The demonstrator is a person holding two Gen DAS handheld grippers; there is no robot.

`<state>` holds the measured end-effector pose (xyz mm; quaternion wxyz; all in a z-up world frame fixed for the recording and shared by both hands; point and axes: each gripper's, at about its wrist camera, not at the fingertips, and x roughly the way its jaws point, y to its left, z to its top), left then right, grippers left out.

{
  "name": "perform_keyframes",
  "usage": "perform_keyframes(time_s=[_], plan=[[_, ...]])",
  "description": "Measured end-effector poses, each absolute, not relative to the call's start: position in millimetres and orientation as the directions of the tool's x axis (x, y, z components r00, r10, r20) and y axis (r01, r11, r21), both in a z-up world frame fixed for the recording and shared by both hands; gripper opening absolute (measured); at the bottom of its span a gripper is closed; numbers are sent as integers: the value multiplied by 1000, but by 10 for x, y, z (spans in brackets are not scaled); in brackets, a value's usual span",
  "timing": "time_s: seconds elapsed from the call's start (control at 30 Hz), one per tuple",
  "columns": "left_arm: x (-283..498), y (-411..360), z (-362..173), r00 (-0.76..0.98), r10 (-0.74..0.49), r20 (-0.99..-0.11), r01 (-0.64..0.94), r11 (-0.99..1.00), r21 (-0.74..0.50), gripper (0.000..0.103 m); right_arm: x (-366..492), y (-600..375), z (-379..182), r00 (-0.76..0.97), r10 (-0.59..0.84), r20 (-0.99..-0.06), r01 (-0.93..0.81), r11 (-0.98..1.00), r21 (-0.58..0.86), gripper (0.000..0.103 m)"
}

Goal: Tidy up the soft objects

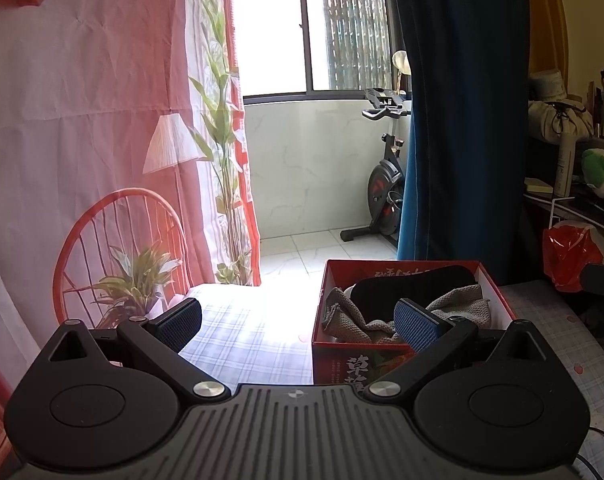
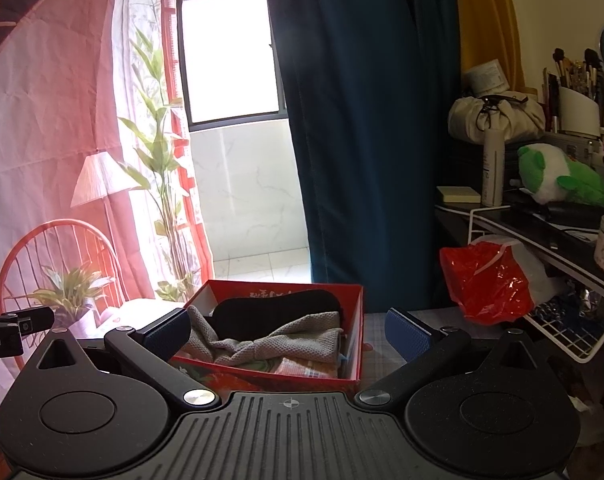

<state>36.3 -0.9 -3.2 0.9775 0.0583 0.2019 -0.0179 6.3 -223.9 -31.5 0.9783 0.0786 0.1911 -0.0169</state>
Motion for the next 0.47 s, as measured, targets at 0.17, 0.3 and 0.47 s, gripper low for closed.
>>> perform_keyframes(time_s=[0.17, 0.3, 0.47], plan=[[364, -14, -27, 917, -13, -399, 58, 993, 101, 103, 63, -2239, -320, 926, 2, -378, 59, 987, 149, 103], [359, -14, -31, 917, -13, -399, 57, 994, 98, 103, 62, -2238, -322, 925, 1, -379, 59, 987, 147, 103], [372, -6, -34, 914, -11, -404, 53, 994, 93, 103, 65, -2240, -323, 925, 2, -380, 58, 988, 146, 103]])
